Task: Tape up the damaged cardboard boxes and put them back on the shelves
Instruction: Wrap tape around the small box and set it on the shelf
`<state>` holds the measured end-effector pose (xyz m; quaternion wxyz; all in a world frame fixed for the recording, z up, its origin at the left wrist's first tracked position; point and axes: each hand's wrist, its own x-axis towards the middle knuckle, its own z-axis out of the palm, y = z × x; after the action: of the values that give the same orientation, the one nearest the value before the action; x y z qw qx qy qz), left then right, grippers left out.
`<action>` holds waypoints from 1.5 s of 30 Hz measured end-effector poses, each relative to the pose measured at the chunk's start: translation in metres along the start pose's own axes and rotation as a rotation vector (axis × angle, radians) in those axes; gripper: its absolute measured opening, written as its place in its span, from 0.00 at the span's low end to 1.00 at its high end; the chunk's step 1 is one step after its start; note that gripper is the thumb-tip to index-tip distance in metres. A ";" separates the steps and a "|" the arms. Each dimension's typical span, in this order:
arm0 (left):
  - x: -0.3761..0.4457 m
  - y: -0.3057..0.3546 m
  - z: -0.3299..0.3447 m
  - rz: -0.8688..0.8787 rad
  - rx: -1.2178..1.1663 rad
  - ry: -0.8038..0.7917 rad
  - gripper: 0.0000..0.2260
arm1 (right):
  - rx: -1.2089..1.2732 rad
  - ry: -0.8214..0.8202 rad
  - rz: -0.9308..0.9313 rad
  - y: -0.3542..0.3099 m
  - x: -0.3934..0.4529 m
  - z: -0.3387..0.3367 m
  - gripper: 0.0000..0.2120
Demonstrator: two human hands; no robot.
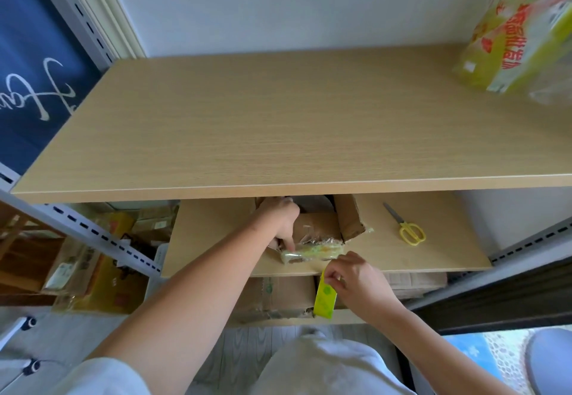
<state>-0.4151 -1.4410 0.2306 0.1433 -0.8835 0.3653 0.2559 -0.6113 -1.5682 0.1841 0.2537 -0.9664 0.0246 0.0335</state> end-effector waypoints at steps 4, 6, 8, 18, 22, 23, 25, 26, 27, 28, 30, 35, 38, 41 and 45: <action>-0.005 -0.004 0.013 -0.028 0.020 0.190 0.38 | 0.030 -0.017 0.010 0.001 0.000 0.002 0.03; -0.004 -0.004 0.020 -0.028 0.042 0.264 0.38 | 0.050 -0.024 0.024 0.002 0.000 0.004 0.03; -0.004 -0.003 0.024 -0.024 0.036 0.301 0.37 | 0.065 -0.025 0.036 0.002 0.000 0.004 0.02; -0.012 -0.006 0.017 0.016 -0.023 0.336 0.33 | 0.063 0.002 0.040 -0.002 0.005 -0.002 0.03; -0.018 -0.013 0.011 0.061 -0.224 0.253 0.23 | 0.053 0.016 0.009 -0.005 0.008 -0.009 0.03; -0.019 -0.014 0.011 0.077 -0.245 0.240 0.21 | 0.054 0.020 0.001 -0.006 0.009 -0.010 0.03; -0.019 -0.012 0.012 0.091 -0.288 0.198 0.15 | 0.051 0.020 -0.013 -0.008 0.009 -0.011 0.03; -0.020 -0.009 0.013 0.089 -0.317 0.173 0.17 | 0.050 0.019 -0.017 -0.009 0.009 -0.011 0.03; -0.020 -0.007 0.014 0.087 -0.344 0.159 0.21 | 0.050 0.017 -0.022 -0.009 0.009 -0.010 0.03; -0.019 -0.004 0.015 0.081 -0.351 0.150 0.22 | 0.051 0.015 -0.026 -0.010 0.008 -0.010 0.02; -0.018 0.002 0.017 0.069 -0.317 0.134 0.16 | 0.049 0.011 -0.032 -0.010 0.007 -0.010 0.02; -0.019 0.003 0.018 0.014 -0.330 0.104 0.11 | 0.045 0.017 -0.031 -0.008 0.005 -0.013 0.02; -0.024 0.002 0.008 0.038 -0.408 0.050 0.09 | 0.053 0.033 -0.035 -0.009 0.004 -0.021 0.02; -0.035 0.006 0.008 0.085 -0.453 0.013 0.11 | 0.068 0.036 -0.071 -0.013 0.000 -0.036 0.03; -0.055 0.016 0.036 0.164 -0.408 0.093 0.12 | 0.082 -0.052 -0.093 -0.018 -0.012 -0.060 0.02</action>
<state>-0.4719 -1.4044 0.2300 -0.0768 -0.8723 0.3830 0.2941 -0.6194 -1.5816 0.2461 0.2949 -0.9541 -0.0255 0.0457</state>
